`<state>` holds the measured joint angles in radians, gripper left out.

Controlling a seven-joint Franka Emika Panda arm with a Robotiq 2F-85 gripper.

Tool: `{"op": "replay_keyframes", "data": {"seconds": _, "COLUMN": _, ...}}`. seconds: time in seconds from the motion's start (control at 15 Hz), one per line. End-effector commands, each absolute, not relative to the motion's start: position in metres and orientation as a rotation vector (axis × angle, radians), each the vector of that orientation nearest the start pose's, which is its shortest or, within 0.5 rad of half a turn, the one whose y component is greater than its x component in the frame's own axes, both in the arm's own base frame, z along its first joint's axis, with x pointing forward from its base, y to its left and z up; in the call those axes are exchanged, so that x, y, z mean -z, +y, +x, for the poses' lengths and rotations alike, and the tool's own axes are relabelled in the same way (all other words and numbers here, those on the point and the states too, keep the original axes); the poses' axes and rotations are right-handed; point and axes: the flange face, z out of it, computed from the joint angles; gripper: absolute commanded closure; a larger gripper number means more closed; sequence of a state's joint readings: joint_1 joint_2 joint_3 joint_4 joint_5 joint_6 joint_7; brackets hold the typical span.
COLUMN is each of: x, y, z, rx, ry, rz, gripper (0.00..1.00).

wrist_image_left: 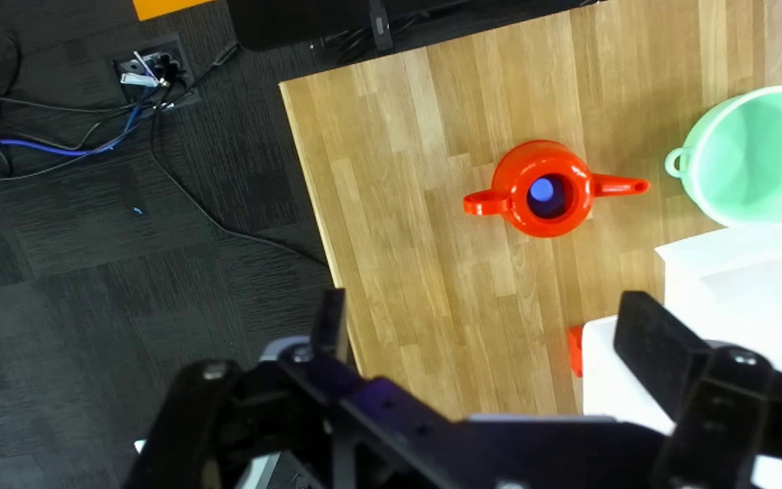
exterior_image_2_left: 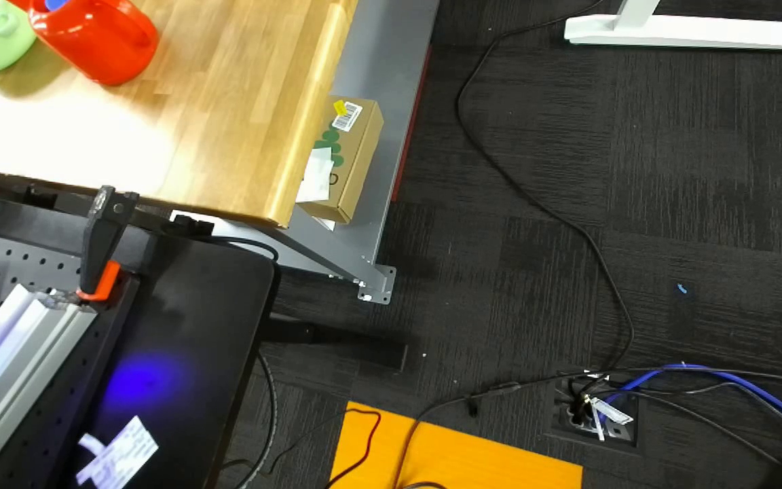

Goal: Move the light red object to the right

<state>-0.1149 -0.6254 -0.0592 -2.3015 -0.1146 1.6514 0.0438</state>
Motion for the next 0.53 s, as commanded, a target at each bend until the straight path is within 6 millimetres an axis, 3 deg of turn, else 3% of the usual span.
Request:
{"op": "replay_keyframes", "data": {"seconds": 0.0, "x": -0.568, "y": -0.076, "z": 0.351, "rx": -0.133, "ry": 0.268, "rz": -3.136, "gripper": 0.00}}
{"op": "replay_keyframes", "data": {"seconds": 0.47, "x": -0.562, "y": -0.085, "z": 0.365, "rx": -0.279, "ry": 0.347, "rz": -2.866, "gripper": 0.00}}
